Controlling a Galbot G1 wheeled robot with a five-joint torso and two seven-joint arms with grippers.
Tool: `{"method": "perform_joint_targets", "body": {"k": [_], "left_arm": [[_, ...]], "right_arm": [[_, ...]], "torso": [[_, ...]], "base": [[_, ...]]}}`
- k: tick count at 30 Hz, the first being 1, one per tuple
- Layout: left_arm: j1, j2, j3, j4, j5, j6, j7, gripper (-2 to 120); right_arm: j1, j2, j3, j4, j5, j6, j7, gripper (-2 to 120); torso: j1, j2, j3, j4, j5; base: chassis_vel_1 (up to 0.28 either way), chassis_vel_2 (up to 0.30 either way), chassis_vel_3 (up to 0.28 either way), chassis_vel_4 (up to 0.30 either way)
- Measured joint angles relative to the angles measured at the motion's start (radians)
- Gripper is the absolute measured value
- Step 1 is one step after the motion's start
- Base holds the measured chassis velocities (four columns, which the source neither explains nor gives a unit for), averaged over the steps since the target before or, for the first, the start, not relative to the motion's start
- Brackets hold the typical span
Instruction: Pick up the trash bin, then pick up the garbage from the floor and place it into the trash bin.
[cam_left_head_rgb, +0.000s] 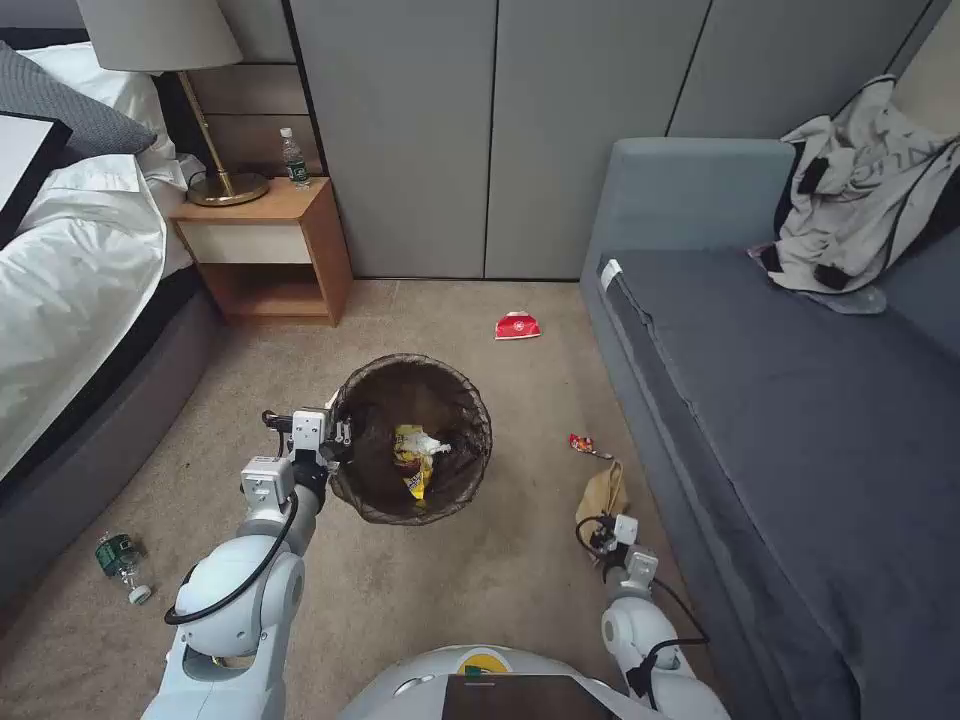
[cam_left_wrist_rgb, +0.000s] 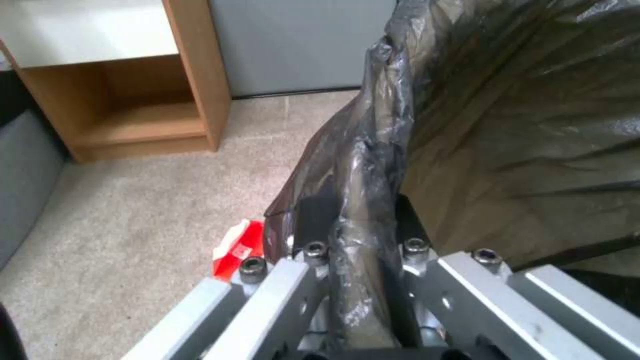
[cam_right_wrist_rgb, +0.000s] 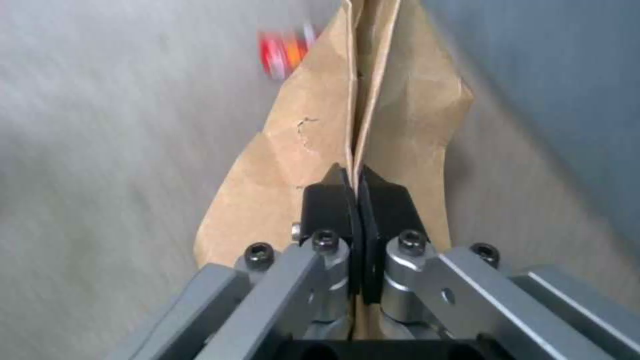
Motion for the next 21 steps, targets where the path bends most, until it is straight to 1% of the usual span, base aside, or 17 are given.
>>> {"method": "perform_joint_targets", "body": {"k": [1,2,6,7,9,10,14,15,19,20,21], "left_arm": [[0.001,0.0,0.0,0.0,0.0,0.0,0.0,3],[0.001,0.0,0.0,0.0,0.0,0.0,0.0,3],[0.002,0.001,-0.002,-0.004,-0.004,-0.002,0.0,3],[0.002,0.001,-0.002,-0.004,-0.004,-0.002,0.0,3],[0.003,0.003,-0.004,-0.004,-0.007,-0.005,0.001,3],[0.003,0.003,-0.004,-0.004,-0.007,-0.005,0.001,3],[0.006,0.005,-0.009,-0.004,-0.012,-0.009,0.003,3],[0.006,0.005,-0.009,-0.004,-0.012,-0.009,0.003,3],[0.008,0.009,-0.017,-0.004,-0.019,-0.011,0.008,3],[0.008,0.009,-0.017,-0.004,-0.019,-0.011,0.008,3],[0.008,0.011,-0.018,-0.004,-0.022,-0.011,0.008,3]], "right_arm": [[-0.011,-0.003,0.003,0.045,-0.012,0.0,-0.001,0],[-0.011,-0.003,0.003,0.045,-0.012,0.0,-0.001,0],[-0.058,-0.007,0.011,0.255,-0.034,-0.038,-0.008,0],[-0.058,-0.007,0.011,0.255,-0.034,-0.038,-0.008,0],[-0.086,-0.006,0.011,0.368,-0.062,-0.066,-0.021,0],[-0.086,-0.006,0.011,0.368,-0.062,-0.066,-0.021,0],[-0.114,-0.001,0.002,0.586,-0.097,-0.139,-0.078,0],[-0.114,-0.001,0.002,0.586,-0.097,-0.139,-0.078,0],[-0.077,0.002,0.003,0.73,-0.091,-0.243,-0.123,0],[-0.077,0.002,0.003,0.73,-0.091,-0.243,-0.123,0],[-0.061,-0.001,0.003,0.762,-0.071,-0.279,-0.132,0]], "torso": [[0.0,0.0,0.0,0.0,-0.0001],[0.0,0.0,0.0,0.0,-0.0001],[0.0,0.0,0.0,0.0,-0.0003],[0.0,0.0,0.0,0.0,-0.0003],[0.0,0.0,0.0,0.0001,-0.0002],[0.0,0.0,0.0,0.0001,-0.0002],[0.0,0.0,0.0,0.0,-0.0004],[0.0,0.0,0.0,0.0,-0.0004],[0.0,0.0,0.0,0.0001,-0.0001],[0.0,0.0,0.0,0.0001,-0.0001],[0.0,0.0,0.0,0.0001,-0.0003]], "base": [[0.0,0.0,0.0,0.0],[0.0,0.0,0.0,0.0],[0.0,0.0,0.0,0.0],[0.0,0.0,0.0,0.0],[0.0,0.0,0.0,0.0],[0.0,0.0,0.0,0.0],[0.0,0.0,0.0,0.0],[0.0,0.0,0.0,0.0],[0.0,0.0,0.0,0.0],[0.0,0.0,0.0,0.0],[0.0,0.0,0.0,0.0]]}}
